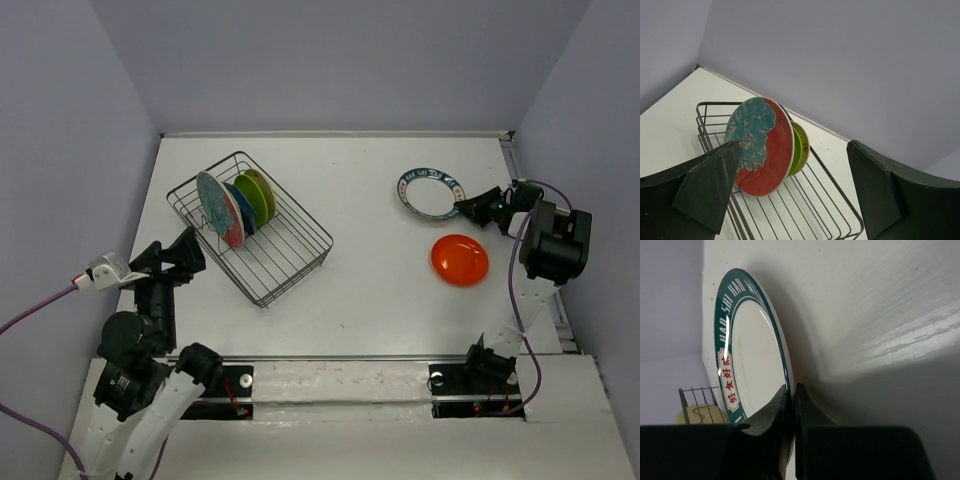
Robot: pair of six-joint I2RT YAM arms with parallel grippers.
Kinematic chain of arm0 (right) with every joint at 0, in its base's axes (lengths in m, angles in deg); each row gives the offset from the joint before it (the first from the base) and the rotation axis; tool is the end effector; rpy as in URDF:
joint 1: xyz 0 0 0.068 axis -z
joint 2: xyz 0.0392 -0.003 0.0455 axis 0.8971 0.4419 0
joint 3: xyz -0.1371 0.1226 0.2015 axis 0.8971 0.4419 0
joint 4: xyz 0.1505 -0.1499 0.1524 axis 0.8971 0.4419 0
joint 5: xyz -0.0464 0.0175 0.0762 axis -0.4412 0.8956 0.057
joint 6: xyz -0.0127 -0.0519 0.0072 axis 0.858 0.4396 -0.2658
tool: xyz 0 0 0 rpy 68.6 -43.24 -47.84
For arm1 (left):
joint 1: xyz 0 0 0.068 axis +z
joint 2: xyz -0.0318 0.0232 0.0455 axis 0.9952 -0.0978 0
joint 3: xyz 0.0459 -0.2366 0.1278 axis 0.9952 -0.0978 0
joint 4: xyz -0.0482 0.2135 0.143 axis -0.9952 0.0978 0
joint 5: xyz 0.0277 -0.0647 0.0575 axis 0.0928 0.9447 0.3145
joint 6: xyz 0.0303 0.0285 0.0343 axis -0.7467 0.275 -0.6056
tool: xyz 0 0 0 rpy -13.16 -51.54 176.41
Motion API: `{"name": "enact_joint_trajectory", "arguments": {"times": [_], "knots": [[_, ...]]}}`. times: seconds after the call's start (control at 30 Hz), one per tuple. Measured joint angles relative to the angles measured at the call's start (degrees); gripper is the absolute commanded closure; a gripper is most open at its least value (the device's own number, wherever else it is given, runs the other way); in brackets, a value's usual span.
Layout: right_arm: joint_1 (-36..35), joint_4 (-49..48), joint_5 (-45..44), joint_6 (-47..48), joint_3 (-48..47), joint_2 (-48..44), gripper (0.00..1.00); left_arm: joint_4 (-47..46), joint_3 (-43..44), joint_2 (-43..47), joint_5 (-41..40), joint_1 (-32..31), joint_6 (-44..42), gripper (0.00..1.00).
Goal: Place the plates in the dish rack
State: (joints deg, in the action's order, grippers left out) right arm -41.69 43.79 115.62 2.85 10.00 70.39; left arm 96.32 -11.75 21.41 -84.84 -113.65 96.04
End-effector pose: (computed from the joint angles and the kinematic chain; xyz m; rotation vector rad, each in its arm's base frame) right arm 0.3947 -0.1350 0.1078 0.8852 2.0377 1.0225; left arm 0.0405 0.0005 0.3621 -0.4234 1.1974 -0.3697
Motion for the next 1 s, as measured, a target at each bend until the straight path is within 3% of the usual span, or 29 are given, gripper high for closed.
{"name": "enact_joint_trajectory", "arguments": {"times": [0.17,0.33,0.43,0.47,0.6,0.8,1.0], "knots": [[-0.96,-0.9,-2.01,-2.14,2.38,-5.27,0.93,0.0,0.0,-0.5,0.0,0.04,-0.13,0.01],[-8.26,7.52,-14.27,3.41,1.95,-25.0,0.93,-0.07,0.0,-0.68,-0.02,0.52,-0.13,0.01],[-18.64,11.63,-23.37,9.03,-3.17,-36.96,0.93,-0.5,0.0,-0.66,0.0,1.09,-0.13,0.01],[-25.05,13.14,-26.12,10.78,-6.58,-41.05,0.93,-0.63,0.0,-0.52,-0.02,1.4,-0.11,0.01],[-40.96,17.57,-34.14,16.26,-17.59,-45.86,0.93,-1.07,0.0,0.72,-0.55,1.64,-0.09,0.01],[-61.27,23.8,-49.37,24.55,-34.4,-40.19,0.93,-1.95,0.0,4.48,-2.45,1.68,-0.09,0.01],[-76.02,27.8,-62.69,32.2,-52.28,-20.46,0.93,-3.34,0.07,7.3,-5.9,1.75,-0.15,0.01]]}}
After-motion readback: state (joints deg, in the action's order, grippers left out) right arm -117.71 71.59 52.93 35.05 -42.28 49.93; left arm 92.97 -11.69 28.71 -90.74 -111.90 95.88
